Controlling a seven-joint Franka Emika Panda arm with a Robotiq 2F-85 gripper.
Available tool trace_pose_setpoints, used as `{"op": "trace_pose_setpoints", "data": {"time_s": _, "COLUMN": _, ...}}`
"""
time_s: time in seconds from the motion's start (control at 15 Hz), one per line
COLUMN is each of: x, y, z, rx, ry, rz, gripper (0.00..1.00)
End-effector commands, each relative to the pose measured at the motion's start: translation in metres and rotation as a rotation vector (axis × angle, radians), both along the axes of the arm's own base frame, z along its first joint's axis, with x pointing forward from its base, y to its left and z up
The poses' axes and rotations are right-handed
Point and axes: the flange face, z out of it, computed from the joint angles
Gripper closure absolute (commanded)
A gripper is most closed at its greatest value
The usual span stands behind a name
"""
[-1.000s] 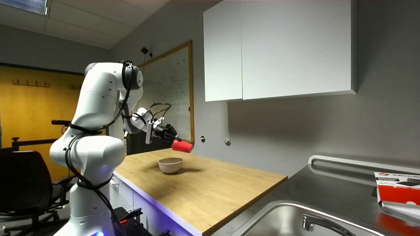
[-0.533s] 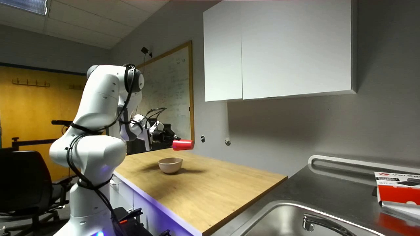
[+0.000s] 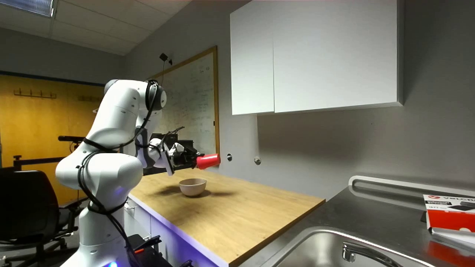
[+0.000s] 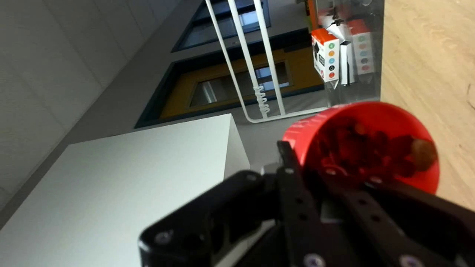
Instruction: Pour the contents in the orange cup into the white bowl on the countertop
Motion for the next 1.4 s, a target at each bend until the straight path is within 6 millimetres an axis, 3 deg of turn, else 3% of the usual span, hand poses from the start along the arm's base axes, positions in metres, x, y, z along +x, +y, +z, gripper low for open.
{"op": "trace_pose_setpoints", "data": {"time_s": 0.0, "x": 0.0013, "y": -0.0021, "z": 0.0024, "rx": -0.072, "ry": -0.060, "rz": 0.011, "gripper": 0.97}}
{"op": "trace_pose_setpoints", "data": {"time_s": 1.33, "x": 0.0045, "y": -0.0078, "z": -0.0042, "rx": -0.233, "ry": -0.188, "rz": 0.017, "gripper": 0.97}}
